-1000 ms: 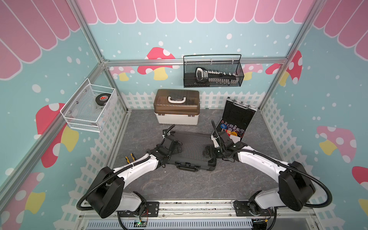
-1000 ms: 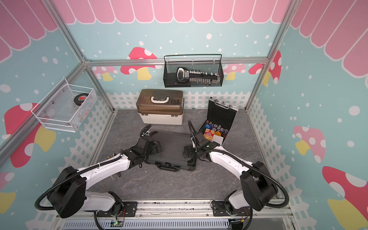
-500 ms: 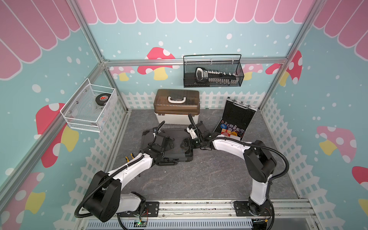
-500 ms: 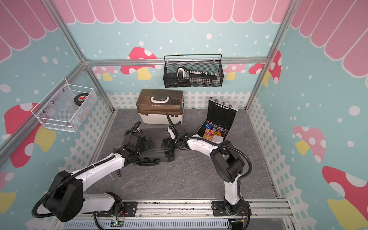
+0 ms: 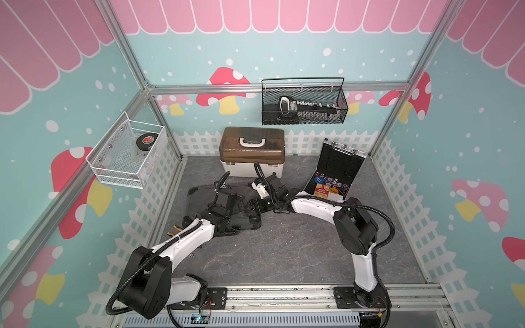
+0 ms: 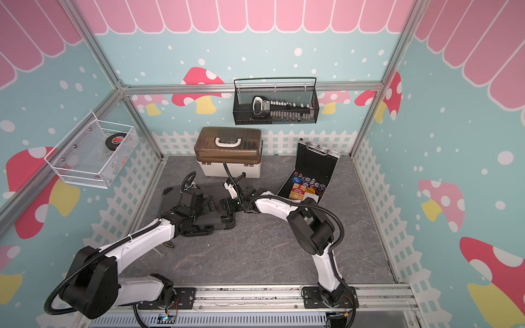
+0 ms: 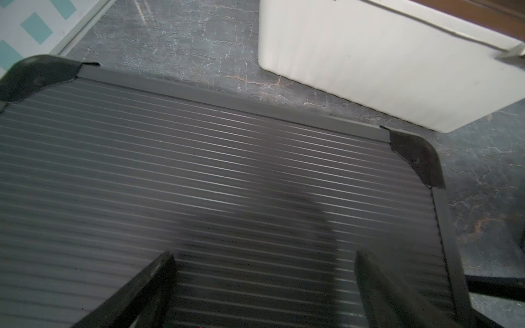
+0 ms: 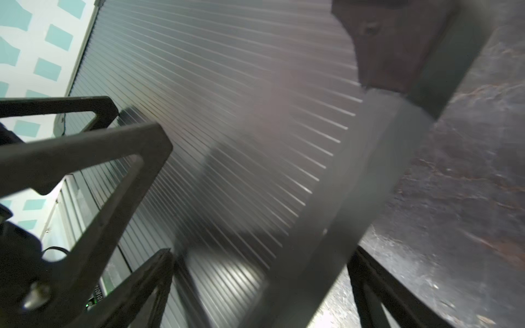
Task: Close the poker set cases
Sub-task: Move the poker set case to the center of the board.
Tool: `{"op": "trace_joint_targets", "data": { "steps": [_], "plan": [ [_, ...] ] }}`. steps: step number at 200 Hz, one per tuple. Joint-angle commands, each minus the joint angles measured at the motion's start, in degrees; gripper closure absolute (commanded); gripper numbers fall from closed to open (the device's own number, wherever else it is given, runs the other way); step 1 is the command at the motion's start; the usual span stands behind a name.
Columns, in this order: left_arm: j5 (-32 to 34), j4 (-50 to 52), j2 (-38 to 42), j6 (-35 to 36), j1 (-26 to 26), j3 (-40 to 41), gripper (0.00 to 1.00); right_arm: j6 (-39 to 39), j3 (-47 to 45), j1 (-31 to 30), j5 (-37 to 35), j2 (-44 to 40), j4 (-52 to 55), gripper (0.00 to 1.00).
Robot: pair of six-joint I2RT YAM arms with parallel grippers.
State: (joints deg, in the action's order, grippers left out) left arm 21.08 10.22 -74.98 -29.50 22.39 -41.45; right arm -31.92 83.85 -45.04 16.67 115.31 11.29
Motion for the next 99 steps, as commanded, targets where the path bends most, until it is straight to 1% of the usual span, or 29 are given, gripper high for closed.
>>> {"op": "trace_joint_targets", "data": {
  "steps": [1, 9, 12, 27, 30, 44, 87, 89, 99],
  "plan": [
    [-2.29, 1.72, 0.93, -0.3, -0.37, 1.79, 0.01, 2.72, -2.45, 1.2, -6.58, -4.89, 2.99, 0.04],
    [-2.45, 1.48, 1.29, -0.23, -0.33, 1.89, 0.02, 3.32, -3.29, 2.05, -8.59, -6.01, 3.45, 0.04],
    [-2.45, 1.41, 1.52, -0.24, -0.33, 1.9, 0.02, 3.47, -3.66, 2.43, -9.21, -7.93, 3.6, 0.04],
    [-2.45, 1.3, 2.36, 0.27, -0.33, 1.73, 0.01, 3.37, -5.9, 4.79, -11.44, -11.83, 3.4, 0.03],
    [-3.83, 1.22, 2.5, 0.35, -0.33, 1.65, 0.01, 3.35, -6.46, 5.28, -11.86, -12.46, 3.22, 0.03],
    [-4.26, 1.23, 3.14, 0.9, -0.27, 1.17, 0.02, 3.44, -8.34, 7.82, -13.44, -15.59, 3.3, 0.03],
    [-4.79, 2.61, 4.53, 1.97, 0.81, -1.9, 0.02, 5.02, -11.84, 14.09, -18.48, -22.54, 6.72, 0.04],
    [-4.75, 2.66, 4.57, 1.98, 2.04, -2.08, 0.02, 5.07, -12.04, 14.43, -18.64, -22.9, 6.86, 0.04],
    [-4.32, 2.7, 4.6, 2.2, 3.64, -2.96, 0.02, 5.31, -12.93, 15.81, -19.79, -24.41, 7.39, 0.04]
  ]
}}
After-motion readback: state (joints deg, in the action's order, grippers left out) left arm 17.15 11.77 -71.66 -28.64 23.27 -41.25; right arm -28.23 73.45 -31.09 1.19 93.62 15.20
